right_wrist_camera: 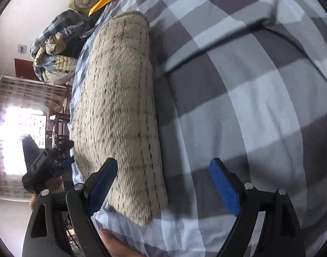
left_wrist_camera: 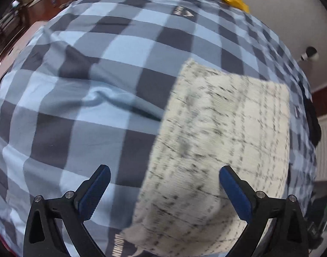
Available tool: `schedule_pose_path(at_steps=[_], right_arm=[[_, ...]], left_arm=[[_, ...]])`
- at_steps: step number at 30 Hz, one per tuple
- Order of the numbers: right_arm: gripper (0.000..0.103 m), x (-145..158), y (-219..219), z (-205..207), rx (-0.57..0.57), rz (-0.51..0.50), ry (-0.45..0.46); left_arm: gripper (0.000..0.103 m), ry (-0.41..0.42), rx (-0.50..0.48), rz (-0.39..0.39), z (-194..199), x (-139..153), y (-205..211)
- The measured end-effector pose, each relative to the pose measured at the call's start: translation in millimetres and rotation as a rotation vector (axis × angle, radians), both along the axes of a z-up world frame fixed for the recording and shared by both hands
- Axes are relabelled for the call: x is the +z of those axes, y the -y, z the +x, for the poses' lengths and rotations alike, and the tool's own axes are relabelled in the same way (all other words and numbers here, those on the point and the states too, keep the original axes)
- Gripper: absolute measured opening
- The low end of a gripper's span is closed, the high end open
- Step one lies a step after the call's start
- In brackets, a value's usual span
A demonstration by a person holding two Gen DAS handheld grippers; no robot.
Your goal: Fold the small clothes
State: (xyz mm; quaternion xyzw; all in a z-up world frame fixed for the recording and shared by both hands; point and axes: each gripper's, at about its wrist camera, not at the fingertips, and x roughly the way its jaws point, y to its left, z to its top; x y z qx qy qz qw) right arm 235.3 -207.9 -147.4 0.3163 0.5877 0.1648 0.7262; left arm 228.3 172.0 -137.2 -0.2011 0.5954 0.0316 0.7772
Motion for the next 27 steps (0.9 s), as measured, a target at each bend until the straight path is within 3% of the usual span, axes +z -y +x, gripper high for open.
schedule_pose_path(at_steps=[4,9,13,16,20,25,26,27], right_arm=[[0.086,4,-13,12,0.055,0.067,0.004],[0.086,2,-40,43,0.162,0.088,0.012],[0.086,-21,-62,65,0.235,0.115,-0.042],[0.091,-34,-69,74,0.252,0.180,-0.066],[0.099,-40,-76,81,0.267,0.191,-0.069],[0.101,-53,-80,86,0.261,0.237,-0.095],[0.101,-53,-79,85,0.258,0.244,-0.096],[0.100,-52,-78,83,0.258,0.245,-0.093]], left_arm=[[0.103,-0.016,-0.139,-0.063,8,-15,0],[0.103,-0.076,-0.081,-0.243,23,-53,-14],[0.103,-0.131,-0.059,-0.368,27,-84,-19],[0.103,-0.132,-0.087,-0.399,36,-90,-16],[0.103,-0.108,-0.097,-0.421,45,-92,-9],[0.103,-0.072,-0.109,-0.419,51,-91,5],[0.097,-0.067,-0.116,-0.436,51,-91,7],[0.071,-0.062,-0.130,-0.478,55,-89,13]])
